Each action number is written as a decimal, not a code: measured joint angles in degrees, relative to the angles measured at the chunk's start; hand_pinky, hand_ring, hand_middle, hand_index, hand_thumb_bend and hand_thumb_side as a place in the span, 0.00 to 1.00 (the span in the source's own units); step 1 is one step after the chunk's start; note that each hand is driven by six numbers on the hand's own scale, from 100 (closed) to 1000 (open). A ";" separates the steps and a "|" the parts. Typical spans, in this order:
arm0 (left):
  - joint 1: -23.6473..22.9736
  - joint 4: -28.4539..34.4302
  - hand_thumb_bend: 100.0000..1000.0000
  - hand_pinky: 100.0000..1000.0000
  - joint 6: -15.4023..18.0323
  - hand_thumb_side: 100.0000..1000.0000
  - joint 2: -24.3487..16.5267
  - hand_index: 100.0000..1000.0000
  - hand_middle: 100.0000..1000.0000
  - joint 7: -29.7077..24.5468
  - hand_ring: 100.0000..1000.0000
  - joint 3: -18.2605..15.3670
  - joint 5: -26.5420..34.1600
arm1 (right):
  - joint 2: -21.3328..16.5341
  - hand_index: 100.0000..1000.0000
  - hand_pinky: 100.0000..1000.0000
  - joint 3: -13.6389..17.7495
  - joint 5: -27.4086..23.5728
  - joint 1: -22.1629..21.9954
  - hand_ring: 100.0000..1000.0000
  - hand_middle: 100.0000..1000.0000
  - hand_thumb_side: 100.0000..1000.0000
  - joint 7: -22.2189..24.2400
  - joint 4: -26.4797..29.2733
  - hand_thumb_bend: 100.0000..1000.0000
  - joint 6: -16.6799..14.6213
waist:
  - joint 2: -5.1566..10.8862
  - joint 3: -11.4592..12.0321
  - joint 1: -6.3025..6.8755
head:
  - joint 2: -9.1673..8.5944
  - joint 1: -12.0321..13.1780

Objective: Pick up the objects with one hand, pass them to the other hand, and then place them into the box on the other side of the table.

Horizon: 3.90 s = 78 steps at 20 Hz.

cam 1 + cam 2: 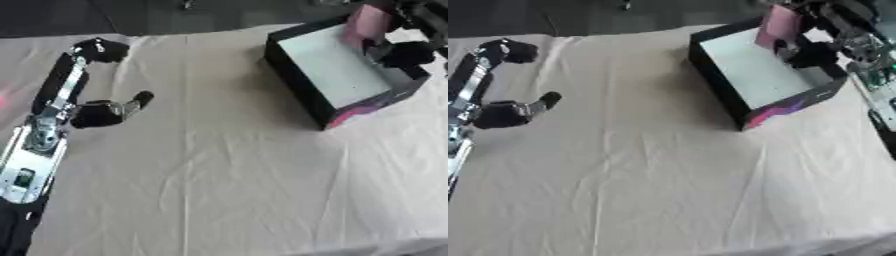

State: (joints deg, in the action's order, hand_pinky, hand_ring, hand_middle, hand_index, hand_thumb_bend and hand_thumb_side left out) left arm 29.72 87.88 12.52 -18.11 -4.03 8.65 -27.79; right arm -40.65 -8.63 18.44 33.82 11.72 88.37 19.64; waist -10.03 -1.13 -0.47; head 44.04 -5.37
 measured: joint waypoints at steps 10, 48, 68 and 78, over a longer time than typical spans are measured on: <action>-0.06 0.16 0.48 0.73 0.00 0.26 0.00 0.77 0.63 0.00 0.66 0.00 0.00 | 0.00 0.96 0.97 0.07 6.90 0.00 0.91 0.88 0.39 2.19 -3.10 0.02 -0.69 | 0.00 0.12 0.00 | 0.03 -2.46; -0.41 -0.98 0.44 0.75 -9.13 0.27 -11.87 0.79 0.64 1.41 0.69 -6.90 4.67 | 1.70 0.99 1.00 2.14 -19.17 -1.50 0.91 0.89 0.70 -15.14 2.63 0.00 -0.55 | 0.67 1.18 0.67 | 0.16 8.19; -0.22 -16.80 0.55 0.76 -13.11 0.41 -23.45 0.80 0.68 -4.95 0.72 -11.48 5.29 | 1.53 0.98 1.00 2.13 -18.96 -1.60 0.91 0.88 0.71 -15.78 3.11 0.00 -0.20 | 0.68 0.88 0.88 | 0.16 11.07; -3.14 -16.16 0.83 0.79 -1.05 0.49 -33.53 0.82 0.74 -24.80 0.78 -9.57 8.28 | 1.50 0.98 1.00 1.44 -17.97 -1.87 0.90 0.88 0.70 -15.58 3.09 0.00 0.12 | 0.68 0.84 1.26 | 0.16 11.38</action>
State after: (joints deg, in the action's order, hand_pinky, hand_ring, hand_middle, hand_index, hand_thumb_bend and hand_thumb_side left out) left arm 26.57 71.72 11.47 -51.64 -28.83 -0.92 -19.50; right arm -39.15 -7.19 0.48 31.95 -3.86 91.46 19.76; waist -9.35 -0.30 0.79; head 44.19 6.01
